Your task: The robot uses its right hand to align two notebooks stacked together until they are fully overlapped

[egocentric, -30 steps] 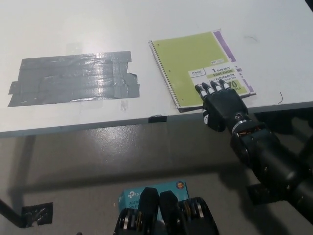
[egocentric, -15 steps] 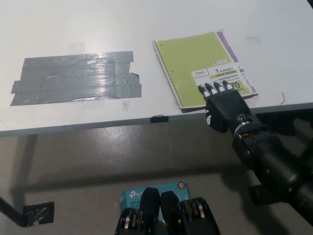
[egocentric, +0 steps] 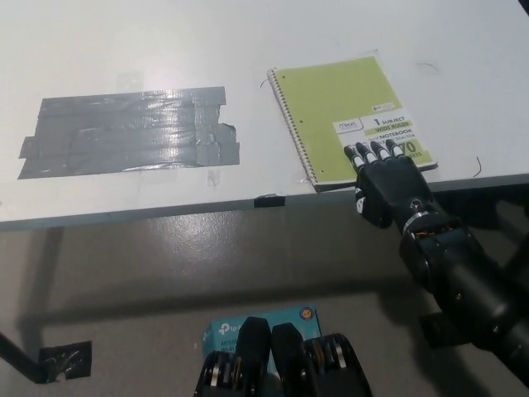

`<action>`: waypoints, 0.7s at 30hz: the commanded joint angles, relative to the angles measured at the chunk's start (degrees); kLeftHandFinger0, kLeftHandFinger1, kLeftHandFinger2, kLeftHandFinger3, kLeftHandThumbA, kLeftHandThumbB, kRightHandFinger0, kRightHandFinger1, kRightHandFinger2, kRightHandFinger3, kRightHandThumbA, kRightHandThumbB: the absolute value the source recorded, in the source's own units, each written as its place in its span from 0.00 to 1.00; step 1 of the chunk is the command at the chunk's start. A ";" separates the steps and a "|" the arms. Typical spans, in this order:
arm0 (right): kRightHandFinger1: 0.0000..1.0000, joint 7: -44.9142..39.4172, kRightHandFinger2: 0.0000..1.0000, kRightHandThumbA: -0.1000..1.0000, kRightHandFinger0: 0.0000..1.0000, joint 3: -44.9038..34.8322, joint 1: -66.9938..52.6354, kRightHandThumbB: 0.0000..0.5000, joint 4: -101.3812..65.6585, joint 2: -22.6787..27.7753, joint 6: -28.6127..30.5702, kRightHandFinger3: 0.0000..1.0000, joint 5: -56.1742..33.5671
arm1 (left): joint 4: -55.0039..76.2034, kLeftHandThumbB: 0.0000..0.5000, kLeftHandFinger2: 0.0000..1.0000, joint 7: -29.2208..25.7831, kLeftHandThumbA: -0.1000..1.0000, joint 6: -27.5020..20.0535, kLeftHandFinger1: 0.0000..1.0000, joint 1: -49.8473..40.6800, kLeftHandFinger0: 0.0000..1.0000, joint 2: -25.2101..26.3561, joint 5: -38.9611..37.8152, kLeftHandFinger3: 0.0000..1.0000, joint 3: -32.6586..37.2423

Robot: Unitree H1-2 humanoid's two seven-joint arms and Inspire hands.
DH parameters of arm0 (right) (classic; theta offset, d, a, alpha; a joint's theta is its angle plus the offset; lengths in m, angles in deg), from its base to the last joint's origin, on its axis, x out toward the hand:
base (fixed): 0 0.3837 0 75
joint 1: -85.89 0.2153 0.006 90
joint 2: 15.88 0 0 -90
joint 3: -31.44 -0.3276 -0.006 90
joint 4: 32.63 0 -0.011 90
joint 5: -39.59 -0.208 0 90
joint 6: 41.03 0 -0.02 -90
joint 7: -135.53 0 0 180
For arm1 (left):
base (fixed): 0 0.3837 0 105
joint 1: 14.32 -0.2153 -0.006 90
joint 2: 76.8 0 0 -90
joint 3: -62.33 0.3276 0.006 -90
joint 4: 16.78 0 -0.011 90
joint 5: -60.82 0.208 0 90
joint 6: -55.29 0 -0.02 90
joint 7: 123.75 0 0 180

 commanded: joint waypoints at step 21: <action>1.00 -9.12 1.00 1.00 1.00 -0.44 1.39 0.87 2.37 -1.60 -4.05 1.00 -0.38 | 1.28 1.00 0.84 0.42 1.00 -1.32 0.79 -0.81 0.73 0.38 0.75 1.00 0.06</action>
